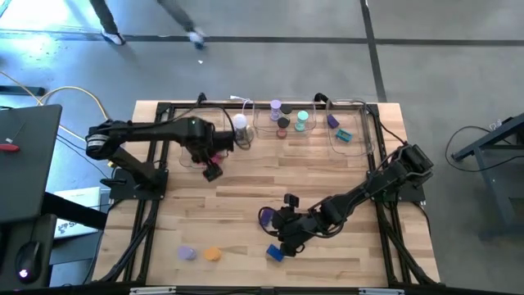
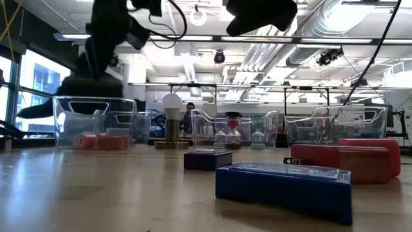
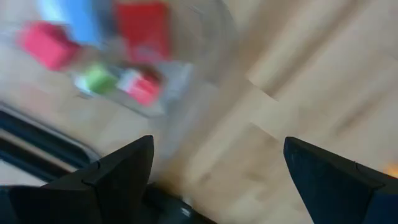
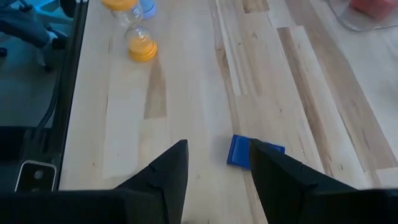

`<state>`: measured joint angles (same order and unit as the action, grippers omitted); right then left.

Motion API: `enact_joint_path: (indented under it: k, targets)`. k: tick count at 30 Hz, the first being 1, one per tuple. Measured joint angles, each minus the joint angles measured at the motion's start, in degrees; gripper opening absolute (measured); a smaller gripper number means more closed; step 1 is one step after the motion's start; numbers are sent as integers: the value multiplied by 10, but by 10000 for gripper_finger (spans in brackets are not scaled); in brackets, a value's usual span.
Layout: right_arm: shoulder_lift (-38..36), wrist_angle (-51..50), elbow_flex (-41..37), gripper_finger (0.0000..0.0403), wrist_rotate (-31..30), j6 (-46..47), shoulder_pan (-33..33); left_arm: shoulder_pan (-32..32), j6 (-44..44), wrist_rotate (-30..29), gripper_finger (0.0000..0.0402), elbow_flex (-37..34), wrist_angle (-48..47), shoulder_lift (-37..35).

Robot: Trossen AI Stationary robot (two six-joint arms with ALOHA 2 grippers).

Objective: Pick & Place Office items
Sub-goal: Put the yellow hourglass into the middle transparent bin

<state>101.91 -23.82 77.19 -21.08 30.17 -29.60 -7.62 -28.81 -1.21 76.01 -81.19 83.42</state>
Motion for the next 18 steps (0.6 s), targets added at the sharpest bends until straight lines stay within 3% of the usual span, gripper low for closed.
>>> enact_joint_path:
  k: [4, 7, 18]
  targets:
    - [0, -2, 0, 156, -2, 0, -8, 62, -4, 81, 350, 0, 7, 0]
    - [0, -4, 0, 156, -11, 0, -13, 110, -17, 110, 350, 0, 10, 0]
    - [0, -9, 0, 156, -15, 2, -23, 262, -124, 97, 350, -1, 65, 0]
